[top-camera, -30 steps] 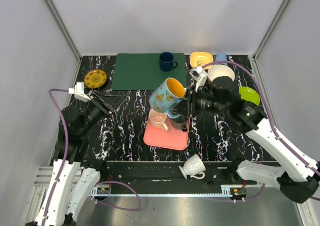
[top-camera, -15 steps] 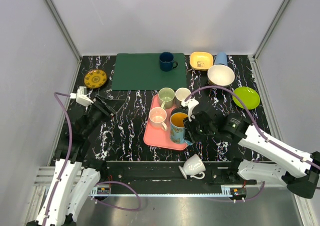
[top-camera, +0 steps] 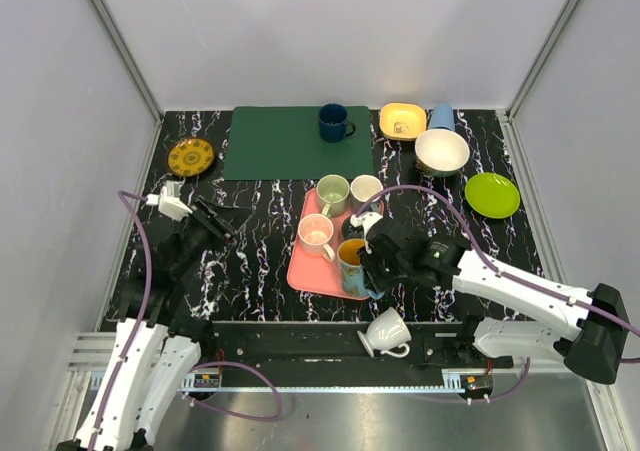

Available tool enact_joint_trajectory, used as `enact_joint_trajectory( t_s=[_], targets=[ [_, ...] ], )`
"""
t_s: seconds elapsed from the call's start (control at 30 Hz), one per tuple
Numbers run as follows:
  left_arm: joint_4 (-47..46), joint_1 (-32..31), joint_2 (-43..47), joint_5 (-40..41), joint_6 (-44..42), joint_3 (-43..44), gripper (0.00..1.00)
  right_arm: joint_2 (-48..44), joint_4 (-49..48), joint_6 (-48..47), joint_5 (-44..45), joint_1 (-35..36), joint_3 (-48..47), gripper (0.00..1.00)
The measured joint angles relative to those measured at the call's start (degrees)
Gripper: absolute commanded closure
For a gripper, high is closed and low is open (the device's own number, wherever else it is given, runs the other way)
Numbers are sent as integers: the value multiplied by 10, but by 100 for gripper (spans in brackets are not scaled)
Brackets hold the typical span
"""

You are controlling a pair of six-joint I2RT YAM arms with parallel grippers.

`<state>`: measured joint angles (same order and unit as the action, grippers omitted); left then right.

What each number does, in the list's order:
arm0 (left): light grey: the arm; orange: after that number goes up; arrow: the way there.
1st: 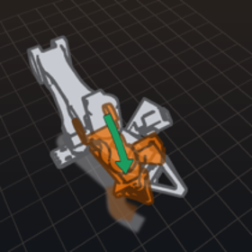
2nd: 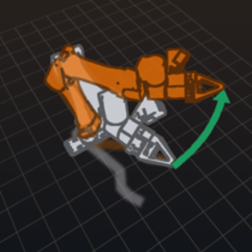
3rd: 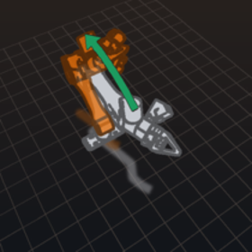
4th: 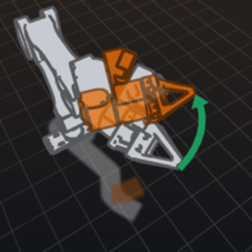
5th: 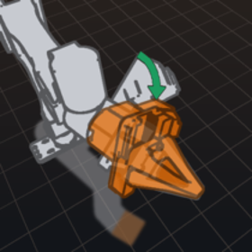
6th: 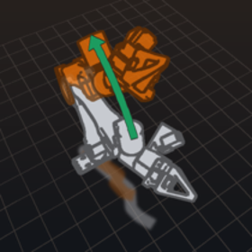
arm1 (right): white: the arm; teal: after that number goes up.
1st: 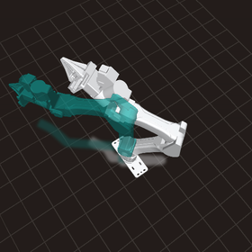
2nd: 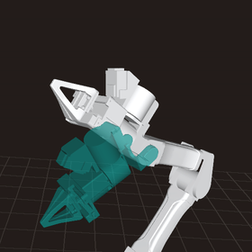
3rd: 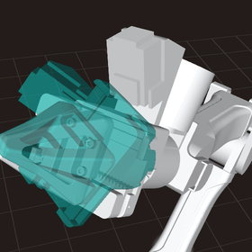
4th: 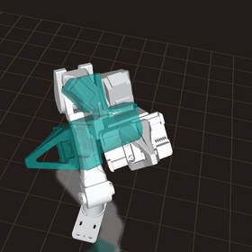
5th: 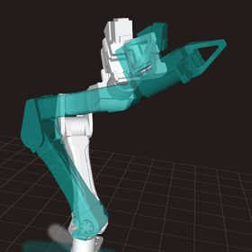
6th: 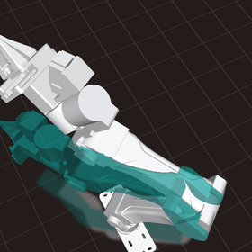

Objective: Turn the mug right side up

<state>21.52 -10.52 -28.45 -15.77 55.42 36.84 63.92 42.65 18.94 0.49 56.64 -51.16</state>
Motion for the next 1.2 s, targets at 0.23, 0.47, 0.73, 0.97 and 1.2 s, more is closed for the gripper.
enact_joint_trajectory(
  t_s=[0.23,0.47,0.73,0.97,1.2],
  targets=[
    [-2,0,3,0,0,-23,44,10,-58,7,16,0,31,100],
    [-3,0,3,0,1,-39,44,11,-119,14,56,2,91,100],
    [-4,0,7,0,1,-57,44,13,-156,22,97,26,110,100],
    [-6,0,7,-1,1,-69,44,27,-167,42,127,56,111,87],
    [-6,0,8,-1,0,-73,42,28,-157,80,135,63,111,58]
  ],
)
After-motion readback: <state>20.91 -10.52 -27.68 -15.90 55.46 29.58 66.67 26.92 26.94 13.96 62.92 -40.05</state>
